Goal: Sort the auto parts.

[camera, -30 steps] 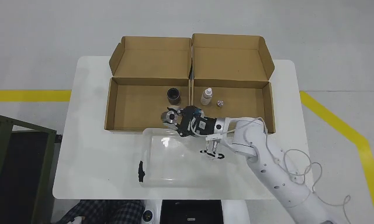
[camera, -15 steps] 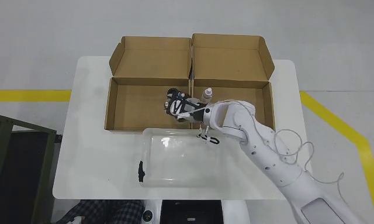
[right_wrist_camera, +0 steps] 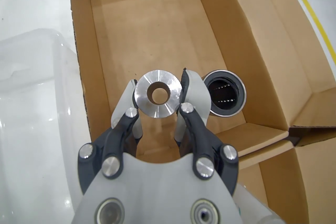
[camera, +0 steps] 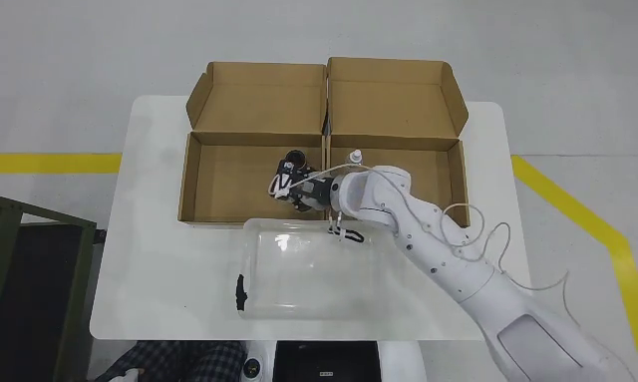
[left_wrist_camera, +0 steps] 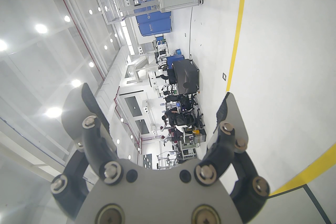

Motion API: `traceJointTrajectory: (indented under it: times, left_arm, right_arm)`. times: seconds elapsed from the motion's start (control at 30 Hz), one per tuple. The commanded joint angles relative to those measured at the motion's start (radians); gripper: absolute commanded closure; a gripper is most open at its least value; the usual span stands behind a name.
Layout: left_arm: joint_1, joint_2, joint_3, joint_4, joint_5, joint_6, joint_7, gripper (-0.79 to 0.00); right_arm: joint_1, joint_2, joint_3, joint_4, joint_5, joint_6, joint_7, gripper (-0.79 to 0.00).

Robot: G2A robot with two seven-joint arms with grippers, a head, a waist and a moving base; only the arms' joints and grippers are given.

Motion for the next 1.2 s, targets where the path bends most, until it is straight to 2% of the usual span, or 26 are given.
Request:
traceJointTrajectory:
  times: [0.0,0.57,0.6,0.7,0.9,1.17]
  left_arm:
    - [0.0,0.0,0.0,0.0,0.0,0.0,0.0,-0.785]
    - [0.0,0.0,0.0,0.0,0.0,0.0,0.0,-0.785]
    - [0.0,0.0,0.0,0.0,0.0,0.0,0.0,-0.785]
    - [0.0,0.0,0.0,0.0,0.0,0.0,0.0,-0.785]
    - [0.0,0.0,0.0,0.0,0.0,0.0,0.0,-0.785]
    - [0.0,0.0,0.0,0.0,0.0,0.0,0.0,-0.785]
  right_arm:
    - [0.009,-0.006,-0.008,0.016,0.0,-0.001,0.006,0.0]
    - [0.055,-0.043,-0.043,0.114,0.004,-0.01,0.051,0.0]
    - [0.057,-0.045,-0.044,0.118,0.003,-0.01,0.055,-0.052]
    - [0.06,-0.05,-0.047,0.128,0.004,-0.013,0.062,-0.105]
    - [0.064,-0.059,-0.055,0.14,0.002,-0.016,0.074,-0.265]
    - [0.066,-0.066,-0.049,0.147,0.003,-0.025,0.086,-0.305]
